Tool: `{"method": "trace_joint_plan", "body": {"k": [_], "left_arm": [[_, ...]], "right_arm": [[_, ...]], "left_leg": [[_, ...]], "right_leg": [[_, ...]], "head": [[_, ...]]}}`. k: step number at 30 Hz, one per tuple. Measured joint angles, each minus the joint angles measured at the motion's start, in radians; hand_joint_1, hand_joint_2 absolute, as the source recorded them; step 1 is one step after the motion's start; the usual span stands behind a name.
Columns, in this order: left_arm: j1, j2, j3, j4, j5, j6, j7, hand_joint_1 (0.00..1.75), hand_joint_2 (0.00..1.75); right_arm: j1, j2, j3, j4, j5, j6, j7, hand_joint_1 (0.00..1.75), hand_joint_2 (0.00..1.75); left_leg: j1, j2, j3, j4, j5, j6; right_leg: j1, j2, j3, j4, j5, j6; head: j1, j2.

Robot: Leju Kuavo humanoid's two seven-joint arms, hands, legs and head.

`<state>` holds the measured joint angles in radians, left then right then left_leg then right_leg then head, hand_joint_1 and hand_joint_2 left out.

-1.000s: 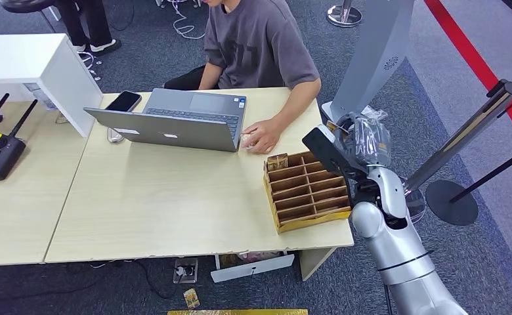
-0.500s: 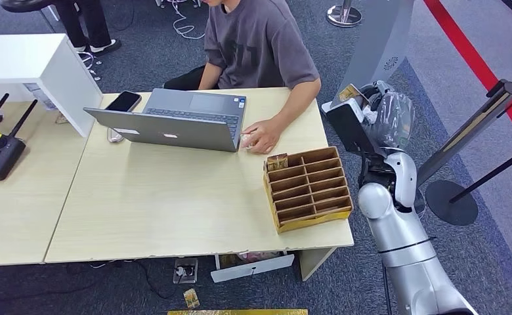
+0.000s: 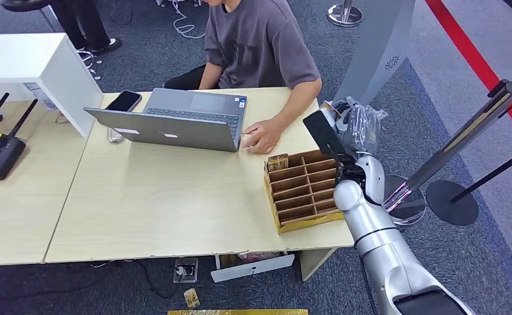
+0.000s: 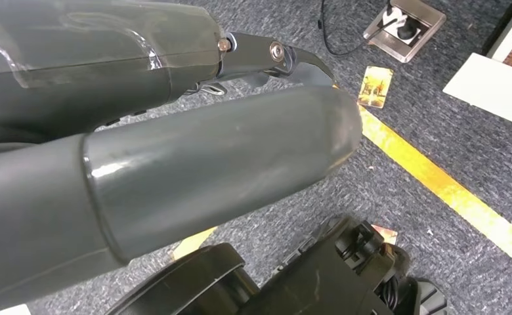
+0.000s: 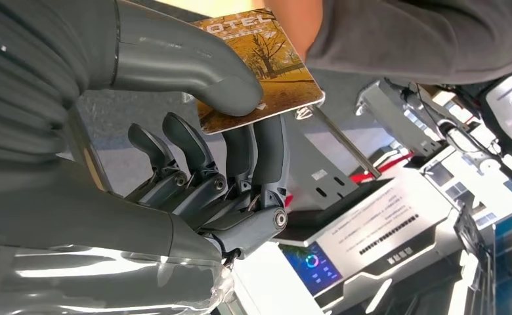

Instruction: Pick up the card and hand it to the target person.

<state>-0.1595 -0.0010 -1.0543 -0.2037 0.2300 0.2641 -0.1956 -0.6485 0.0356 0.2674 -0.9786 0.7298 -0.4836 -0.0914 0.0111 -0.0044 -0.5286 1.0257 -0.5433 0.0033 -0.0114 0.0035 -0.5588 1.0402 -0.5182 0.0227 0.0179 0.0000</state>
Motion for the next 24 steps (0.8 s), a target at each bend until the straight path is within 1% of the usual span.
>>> {"method": "trace_joint_plan", "body": {"k": [13, 24], "left_arm": [[-0.001, -0.001, -0.001, 0.0, -0.019, -0.002, 0.0, 0.0, 0.0], [-0.001, -0.001, -0.001, 0.0, -0.028, 0.004, 0.0, 0.0, 0.0]], "right_arm": [[-0.031, 0.046, 0.001, 0.142, -0.029, -0.031, -0.043, 1.5, 1.75], [-0.041, 0.07, 0.0, 0.182, -0.103, -0.001, -0.087, 1.5, 1.75]], "left_leg": [[0.0, 0.0, 0.0, 0.0, 0.0, 0.0], [0.0, 0.0, 0.0, 0.0, 0.0, 0.0]], "right_leg": [[0.0, 0.0, 0.0, 0.0, 0.0, 0.0], [0.0, 0.0, 0.0, 0.0, 0.0, 0.0]], "head": [[0.0, 0.0], [0.0, 0.0]]}}
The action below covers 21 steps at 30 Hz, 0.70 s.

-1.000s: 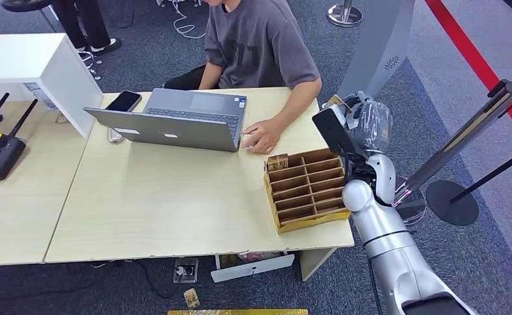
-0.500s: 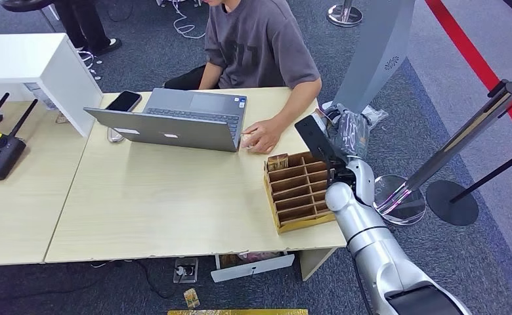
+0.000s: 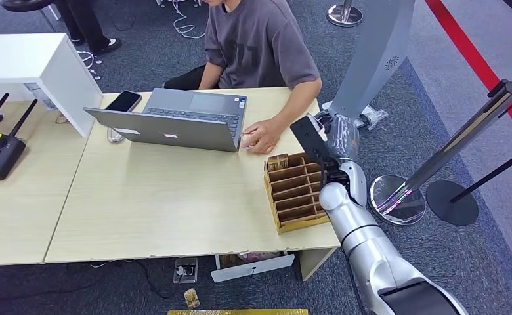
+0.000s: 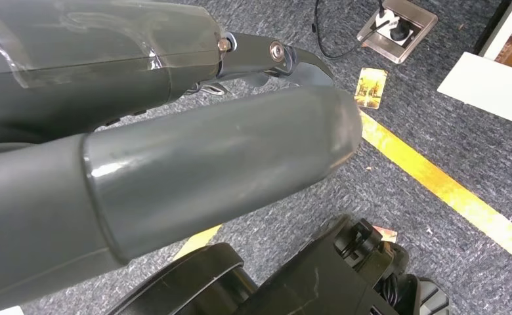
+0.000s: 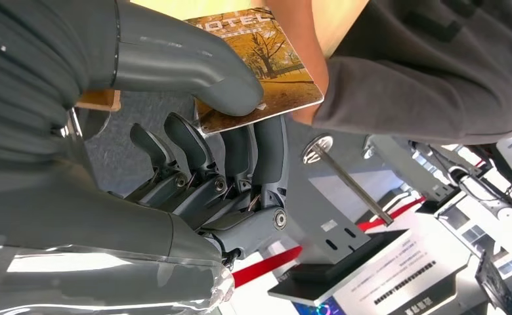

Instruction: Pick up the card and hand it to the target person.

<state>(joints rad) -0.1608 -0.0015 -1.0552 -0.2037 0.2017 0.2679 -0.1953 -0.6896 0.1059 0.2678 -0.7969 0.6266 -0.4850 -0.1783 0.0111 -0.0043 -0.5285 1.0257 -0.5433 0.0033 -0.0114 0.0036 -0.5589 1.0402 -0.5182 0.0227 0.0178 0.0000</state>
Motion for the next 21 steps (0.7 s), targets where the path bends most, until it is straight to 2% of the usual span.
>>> {"method": "trace_joint_plan", "body": {"k": [21], "left_arm": [[0.001, 0.0, 0.0, 0.0, 0.0, 0.001, 0.0, 0.0, 0.0]], "right_arm": [[-0.007, 0.034, 0.001, 0.035, -0.019, 0.02, -0.019, 1.5, 1.75]], "left_leg": [[0.0, 0.0, 0.0, 0.0, 0.0, 0.0]], "right_leg": [[0.0, 0.0, 0.0, 0.0, 0.0, 0.0]], "head": [[0.0, 0.0]]}}
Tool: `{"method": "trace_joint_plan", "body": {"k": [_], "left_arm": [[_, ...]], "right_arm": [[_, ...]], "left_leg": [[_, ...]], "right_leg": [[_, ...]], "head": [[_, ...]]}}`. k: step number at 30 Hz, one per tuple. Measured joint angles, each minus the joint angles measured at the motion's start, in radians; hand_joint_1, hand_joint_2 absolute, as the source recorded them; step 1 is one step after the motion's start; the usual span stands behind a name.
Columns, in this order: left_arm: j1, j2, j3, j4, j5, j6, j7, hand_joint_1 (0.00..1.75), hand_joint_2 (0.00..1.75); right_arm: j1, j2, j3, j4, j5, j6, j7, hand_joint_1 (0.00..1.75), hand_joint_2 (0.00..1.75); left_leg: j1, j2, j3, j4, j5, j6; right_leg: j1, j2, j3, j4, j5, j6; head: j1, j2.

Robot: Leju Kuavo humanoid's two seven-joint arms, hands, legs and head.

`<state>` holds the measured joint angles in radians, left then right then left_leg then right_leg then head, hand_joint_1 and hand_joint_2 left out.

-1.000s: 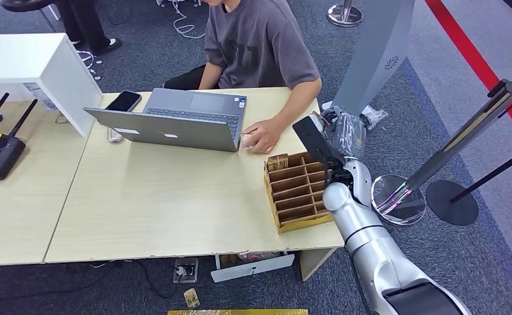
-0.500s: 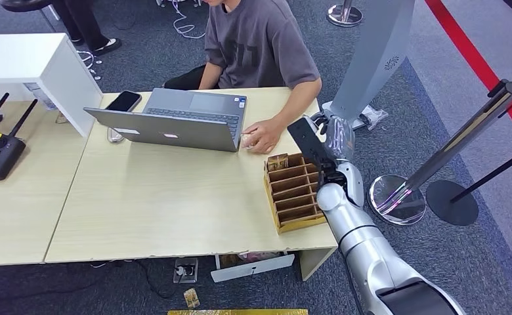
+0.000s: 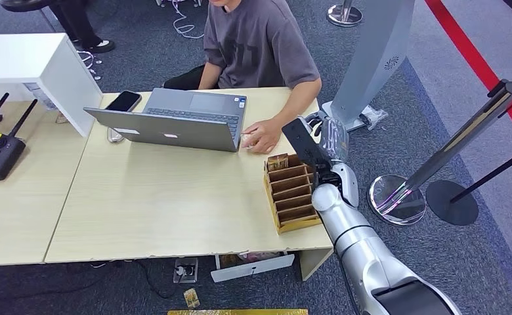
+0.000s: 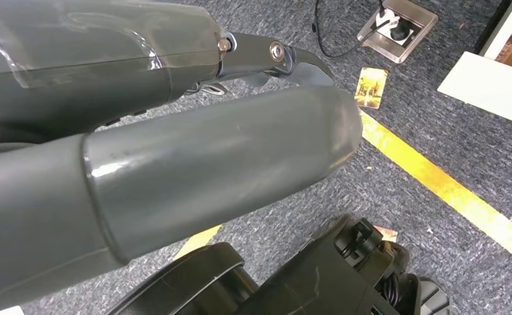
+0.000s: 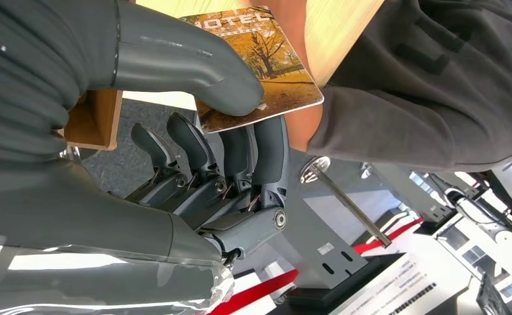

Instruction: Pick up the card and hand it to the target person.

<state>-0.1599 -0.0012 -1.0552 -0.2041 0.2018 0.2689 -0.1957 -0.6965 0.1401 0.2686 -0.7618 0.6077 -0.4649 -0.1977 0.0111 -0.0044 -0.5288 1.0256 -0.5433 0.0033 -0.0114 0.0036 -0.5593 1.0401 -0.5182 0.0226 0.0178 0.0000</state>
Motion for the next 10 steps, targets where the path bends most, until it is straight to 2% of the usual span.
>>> {"method": "trace_joint_plan", "body": {"k": [10], "left_arm": [[0.0, 0.0, 0.0, -0.001, 0.001, 0.0, -0.002, 0.0, 0.0]], "right_arm": [[-0.001, 0.006, 0.0, 0.003, 0.0, 0.008, 0.0, 1.49, 1.75]], "left_leg": [[0.0, 0.0, 0.0, 0.0, 0.0, 0.0]], "right_leg": [[0.0, 0.0, 0.0, 0.0, 0.0, 0.0]], "head": [[0.0, 0.0]]}}
